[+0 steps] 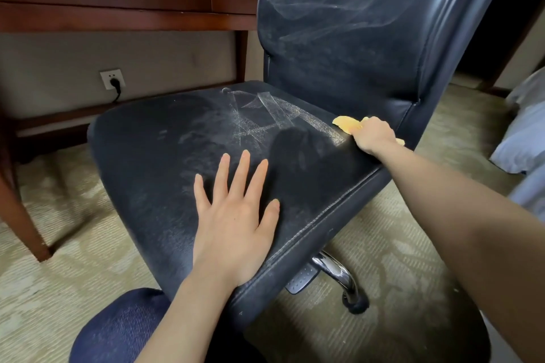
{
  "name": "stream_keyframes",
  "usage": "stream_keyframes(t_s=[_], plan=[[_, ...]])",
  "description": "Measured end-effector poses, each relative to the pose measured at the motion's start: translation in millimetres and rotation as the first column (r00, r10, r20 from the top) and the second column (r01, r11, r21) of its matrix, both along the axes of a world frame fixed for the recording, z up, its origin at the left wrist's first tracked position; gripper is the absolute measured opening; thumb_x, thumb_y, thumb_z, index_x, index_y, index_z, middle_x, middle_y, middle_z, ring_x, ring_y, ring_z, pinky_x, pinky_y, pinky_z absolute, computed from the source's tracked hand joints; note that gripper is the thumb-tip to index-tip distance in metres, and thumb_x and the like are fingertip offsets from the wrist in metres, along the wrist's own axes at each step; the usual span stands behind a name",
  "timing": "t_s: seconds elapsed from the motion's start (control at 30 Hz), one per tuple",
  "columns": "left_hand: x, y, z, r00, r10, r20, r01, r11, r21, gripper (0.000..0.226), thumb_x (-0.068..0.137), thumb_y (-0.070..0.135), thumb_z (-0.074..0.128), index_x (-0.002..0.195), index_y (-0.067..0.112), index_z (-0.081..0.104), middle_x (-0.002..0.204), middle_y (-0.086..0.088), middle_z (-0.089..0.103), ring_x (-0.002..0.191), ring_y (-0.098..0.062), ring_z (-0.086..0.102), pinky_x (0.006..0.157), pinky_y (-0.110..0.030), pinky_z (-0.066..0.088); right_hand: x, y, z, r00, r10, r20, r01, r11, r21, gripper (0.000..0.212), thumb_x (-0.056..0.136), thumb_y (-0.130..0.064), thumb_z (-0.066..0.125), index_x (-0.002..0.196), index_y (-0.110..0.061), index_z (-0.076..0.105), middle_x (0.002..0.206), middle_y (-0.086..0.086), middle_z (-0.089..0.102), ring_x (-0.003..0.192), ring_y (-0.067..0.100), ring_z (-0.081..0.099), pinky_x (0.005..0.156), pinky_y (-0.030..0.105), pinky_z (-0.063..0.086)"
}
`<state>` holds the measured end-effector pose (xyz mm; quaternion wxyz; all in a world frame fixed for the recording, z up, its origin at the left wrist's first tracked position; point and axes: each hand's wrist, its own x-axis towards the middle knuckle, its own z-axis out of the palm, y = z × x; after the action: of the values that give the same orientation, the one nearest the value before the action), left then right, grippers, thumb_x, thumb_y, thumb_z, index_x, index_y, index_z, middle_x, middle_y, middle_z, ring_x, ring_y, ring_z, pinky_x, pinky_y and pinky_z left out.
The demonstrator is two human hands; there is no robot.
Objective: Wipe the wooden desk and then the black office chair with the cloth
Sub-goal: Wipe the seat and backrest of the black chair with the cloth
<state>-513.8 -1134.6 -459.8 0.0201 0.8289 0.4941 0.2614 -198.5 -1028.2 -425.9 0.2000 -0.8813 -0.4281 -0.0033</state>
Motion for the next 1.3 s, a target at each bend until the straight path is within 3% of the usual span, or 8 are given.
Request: stream_keyframes(t_s=[0.3,0.4,0.53,0.67,0.87,1.03,1.17,1.3], plan=[[-1,1,-1,0.998,-0.001,0.065,0.002,1.000,-0.018,0.057,0.095,0.036,0.024,0.150,0.033,0.009,0.159,0.010,-0.003,0.142,-0.011,-0.020,0.113,-0.042,-0.017,-46,-30,1,0.893,0.367,0.259,-0.335,0.928,-0.160,0.038,0.096,-0.044,0.040,0.110,-0.015,0.060,0.112,0.012,0.065,0.103,0.035,0.058,0.082,0.040,0.045],[-1,0,2,0.998,0.013,0.069,-0.011,0.999,-0.037,0.063,0.087,0.039,0.013,0.150,0.034,0.010,0.159,0.011,0.000,0.142,-0.009,-0.018,0.112,-0.039,-0.019,-78,-66,-6,0.794,0.564,0.227,-0.583,0.812,0.021,0.026,0.093,-0.037,0.052,0.098,-0.018,0.068,0.094,0.000,0.066,0.095,0.027,0.059,0.076,0.039,0.044],[-3,-1,4,0.996,0.013,0.090,-0.008,0.998,-0.062,0.066,0.083,0.037,0.011,0.149,0.035,0.016,0.158,0.012,0.006,0.143,-0.009,-0.016,0.109,-0.035,-0.023,-102,-111,-22,0.677,0.700,0.228,-0.734,0.663,0.145,0.025,0.089,-0.029,0.060,0.107,-0.016,0.072,0.109,-0.002,0.069,0.104,0.016,0.056,0.081,0.023,0.034],[-4,-2,5,0.996,0.015,0.089,-0.009,0.998,-0.070,0.065,0.083,0.036,0.011,0.148,0.036,0.019,0.158,0.012,0.007,0.143,-0.009,-0.016,0.108,-0.033,-0.026,-106,-143,-49,0.634,0.702,0.324,-0.769,0.527,0.363,0.028,0.091,-0.030,0.053,0.111,-0.020,0.070,0.115,-0.009,0.065,0.114,0.010,0.054,0.097,0.033,0.040],[-3,1,2,0.994,0.024,0.109,-0.017,0.998,-0.067,0.065,0.083,0.036,0.013,0.147,0.037,0.023,0.158,0.013,0.009,0.143,-0.008,-0.015,0.109,-0.033,-0.024,-46,-126,-60,0.820,0.560,0.114,-0.509,0.626,0.591,0.025,0.095,-0.010,0.053,0.116,-0.010,0.067,0.126,0.001,0.061,0.127,0.018,0.048,0.108,0.044,0.036],[-2,4,-1,0.991,0.023,0.131,-0.016,0.998,-0.056,0.064,0.083,0.036,0.017,0.146,0.036,0.027,0.157,0.013,0.012,0.144,-0.008,-0.012,0.112,-0.034,-0.018,8,-91,-47,0.914,0.396,-0.085,-0.296,0.796,0.527,0.029,0.097,-0.014,0.048,0.121,-0.014,0.064,0.128,-0.005,0.058,0.121,0.018,0.051,0.094,0.036,0.043],[0,4,-1,0.988,0.017,0.155,-0.008,0.998,-0.062,0.064,0.082,0.036,0.019,0.146,0.035,0.028,0.157,0.012,0.013,0.144,-0.009,-0.011,0.113,-0.036,-0.016,36,-56,-35,0.922,0.115,-0.370,0.072,0.887,0.455,0.035,0.094,-0.024,0.047,0.115,0.000,0.061,0.111,0.017,0.063,0.110,0.037,0.055,0.096,0.042,0.039],[0,4,-1,0.985,0.019,0.171,-0.009,0.998,-0.059,0.065,0.082,0.035,0.019,0.146,0.033,0.029,0.157,0.010,0.013,0.144,-0.010,-0.010,0.114,-0.037,-0.015,24,-52,-42,0.961,-0.003,-0.276,0.140,0.868,0.477,0.037,0.097,-0.026,0.043,0.126,-0.009,0.057,0.118,0.017,0.062,0.113,0.037,0.053,0.095,0.035,0.036]])
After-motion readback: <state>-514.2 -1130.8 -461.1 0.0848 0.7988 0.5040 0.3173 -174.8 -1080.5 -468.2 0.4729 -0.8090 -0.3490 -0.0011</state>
